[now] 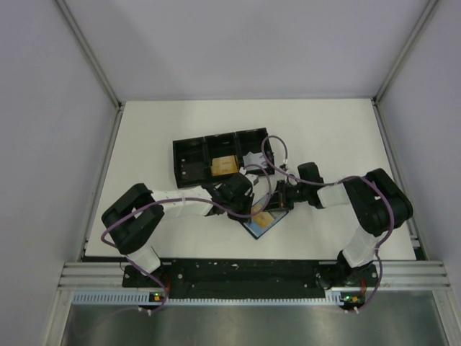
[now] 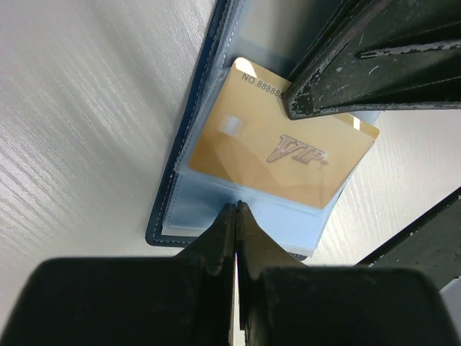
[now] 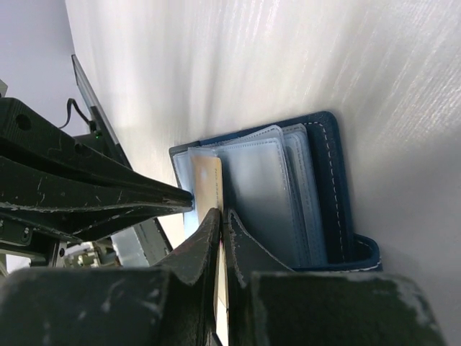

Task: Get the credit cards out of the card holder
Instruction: Remove the credit card from the card holder.

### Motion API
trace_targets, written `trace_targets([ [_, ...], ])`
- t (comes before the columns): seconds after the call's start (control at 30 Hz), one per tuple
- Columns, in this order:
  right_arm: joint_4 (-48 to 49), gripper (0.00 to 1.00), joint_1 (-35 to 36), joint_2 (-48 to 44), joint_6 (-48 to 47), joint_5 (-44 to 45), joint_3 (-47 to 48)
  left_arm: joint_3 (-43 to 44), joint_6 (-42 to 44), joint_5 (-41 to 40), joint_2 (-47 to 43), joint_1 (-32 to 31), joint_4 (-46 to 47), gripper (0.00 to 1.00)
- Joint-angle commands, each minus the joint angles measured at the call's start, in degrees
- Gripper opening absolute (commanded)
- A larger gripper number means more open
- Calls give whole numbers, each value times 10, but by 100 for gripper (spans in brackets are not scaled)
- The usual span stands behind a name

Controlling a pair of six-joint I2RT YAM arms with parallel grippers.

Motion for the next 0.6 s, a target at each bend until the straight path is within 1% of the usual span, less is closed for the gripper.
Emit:
trace_targets([
  [0.0, 20, 0, -23, -4, -23, 12, 8, -31, 11, -9, 18, -4, -77, 0],
  [0.17, 42, 0, -18, 2, -18, 7, -5, -39, -1, -14, -20, -3, -60, 0],
  [0.23, 42, 0, -1, 2, -18, 10, -4, -46, -10, -12, -41, -3, -39, 1],
  [0.3, 44, 0, 16, 2, -16, 18, -5, -49, -17, -13, -60, -3, -21, 11],
  [0.43, 52, 0, 30, 8, -14, 27, -7, -46, -14, -38, -85, -3, 2, 22],
  [0.47, 53, 0, 32, 9, -13, 27, -8, -44, -9, -46, -85, -4, 5, 22],
  [0.57, 54, 0, 35, 10, -14, 26, -7, -32, 8, -57, -79, -3, 9, 32],
])
